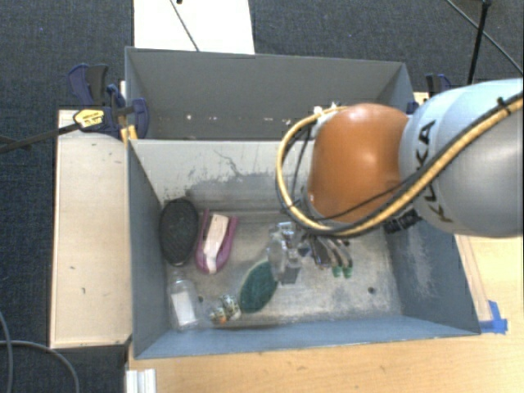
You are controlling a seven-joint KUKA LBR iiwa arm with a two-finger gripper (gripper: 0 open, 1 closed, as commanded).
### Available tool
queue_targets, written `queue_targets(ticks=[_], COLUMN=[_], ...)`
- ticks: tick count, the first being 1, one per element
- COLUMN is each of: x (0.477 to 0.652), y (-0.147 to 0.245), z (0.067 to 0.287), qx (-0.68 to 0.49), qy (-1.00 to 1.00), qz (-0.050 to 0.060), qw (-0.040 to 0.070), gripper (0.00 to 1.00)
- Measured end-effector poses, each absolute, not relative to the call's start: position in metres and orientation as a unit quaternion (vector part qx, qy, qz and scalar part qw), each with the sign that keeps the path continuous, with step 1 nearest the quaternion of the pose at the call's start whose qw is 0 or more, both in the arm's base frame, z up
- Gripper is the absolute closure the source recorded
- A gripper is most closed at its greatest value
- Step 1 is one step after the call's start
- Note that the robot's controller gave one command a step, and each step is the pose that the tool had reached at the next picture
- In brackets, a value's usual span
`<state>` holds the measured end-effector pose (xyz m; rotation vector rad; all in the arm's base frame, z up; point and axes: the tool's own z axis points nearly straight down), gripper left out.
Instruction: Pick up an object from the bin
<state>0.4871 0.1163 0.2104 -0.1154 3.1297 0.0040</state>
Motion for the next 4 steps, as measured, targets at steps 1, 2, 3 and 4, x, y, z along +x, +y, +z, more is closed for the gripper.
queue_targets(ticks=[1, 2, 3, 4], x=[0.476, 0.488, 0.488, 0.489], y=[0.123, 0.103, 0.104, 0.134], z=[0.156, 0.145, 0.145, 0.071], qx=[0.048, -0.088, -0.088, -0.151], qy=[0.999, 0.996, 0.996, 0.989], qz=[0.000, 0.000, 0.000, 0.001], qw=[-0.001, 0.000, 0.000, 0.001], gripper=[1.00, 1.00, 0.00, 0.00])
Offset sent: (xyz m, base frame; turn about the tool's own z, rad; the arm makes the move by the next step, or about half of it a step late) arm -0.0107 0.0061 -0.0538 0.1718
